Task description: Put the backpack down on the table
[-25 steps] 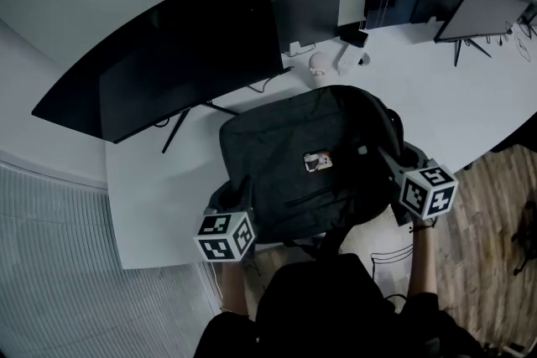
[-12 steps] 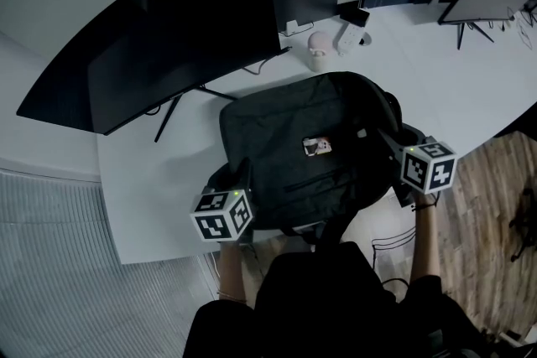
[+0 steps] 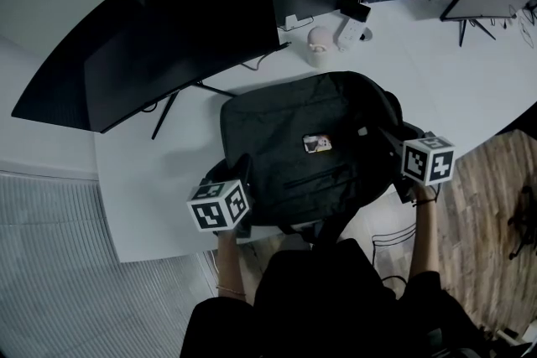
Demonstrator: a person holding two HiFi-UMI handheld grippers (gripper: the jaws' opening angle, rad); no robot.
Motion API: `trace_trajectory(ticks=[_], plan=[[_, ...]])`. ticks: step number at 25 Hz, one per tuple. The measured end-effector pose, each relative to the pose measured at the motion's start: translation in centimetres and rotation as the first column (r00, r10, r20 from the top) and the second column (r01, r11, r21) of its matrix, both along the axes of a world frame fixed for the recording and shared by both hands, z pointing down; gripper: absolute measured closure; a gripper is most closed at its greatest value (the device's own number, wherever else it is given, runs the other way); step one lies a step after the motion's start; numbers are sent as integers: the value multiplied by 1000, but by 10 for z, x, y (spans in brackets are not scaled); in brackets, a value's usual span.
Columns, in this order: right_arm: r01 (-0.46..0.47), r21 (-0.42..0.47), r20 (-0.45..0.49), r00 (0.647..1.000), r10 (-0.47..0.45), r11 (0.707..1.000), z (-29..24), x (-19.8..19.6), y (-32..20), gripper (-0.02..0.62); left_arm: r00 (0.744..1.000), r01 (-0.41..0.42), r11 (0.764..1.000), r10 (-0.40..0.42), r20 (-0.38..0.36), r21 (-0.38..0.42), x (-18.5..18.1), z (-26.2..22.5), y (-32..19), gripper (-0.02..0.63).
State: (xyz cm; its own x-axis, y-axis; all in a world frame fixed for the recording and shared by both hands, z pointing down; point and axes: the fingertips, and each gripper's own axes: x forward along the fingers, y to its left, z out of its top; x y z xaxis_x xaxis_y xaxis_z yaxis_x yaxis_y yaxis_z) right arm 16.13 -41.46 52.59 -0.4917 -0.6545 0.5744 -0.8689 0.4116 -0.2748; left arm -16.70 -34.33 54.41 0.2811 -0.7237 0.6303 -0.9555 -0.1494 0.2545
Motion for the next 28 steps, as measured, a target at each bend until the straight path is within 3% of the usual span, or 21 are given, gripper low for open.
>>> trace_trajectory(ticks=[12, 20, 24, 28], plan=[[-47, -83, -29, 999, 44, 995, 22, 9, 0, 442, 999, 25, 997, -23, 34, -76, -6, 15, -4, 428], [-79, -65, -130, 989, 70, 995, 29, 18, -2, 378, 998, 34, 994, -29, 50, -101, -8, 20, -5, 342], [-94, -26, -171, 981, 89, 995, 25, 21, -2, 359, 997, 47, 995, -41, 60, -89, -10, 19, -5, 313], [-116, 17, -196, 974, 117, 993, 21, 25, -1, 354, 993, 87, 996, -85, 88, -20, -16, 7, -5, 308]])
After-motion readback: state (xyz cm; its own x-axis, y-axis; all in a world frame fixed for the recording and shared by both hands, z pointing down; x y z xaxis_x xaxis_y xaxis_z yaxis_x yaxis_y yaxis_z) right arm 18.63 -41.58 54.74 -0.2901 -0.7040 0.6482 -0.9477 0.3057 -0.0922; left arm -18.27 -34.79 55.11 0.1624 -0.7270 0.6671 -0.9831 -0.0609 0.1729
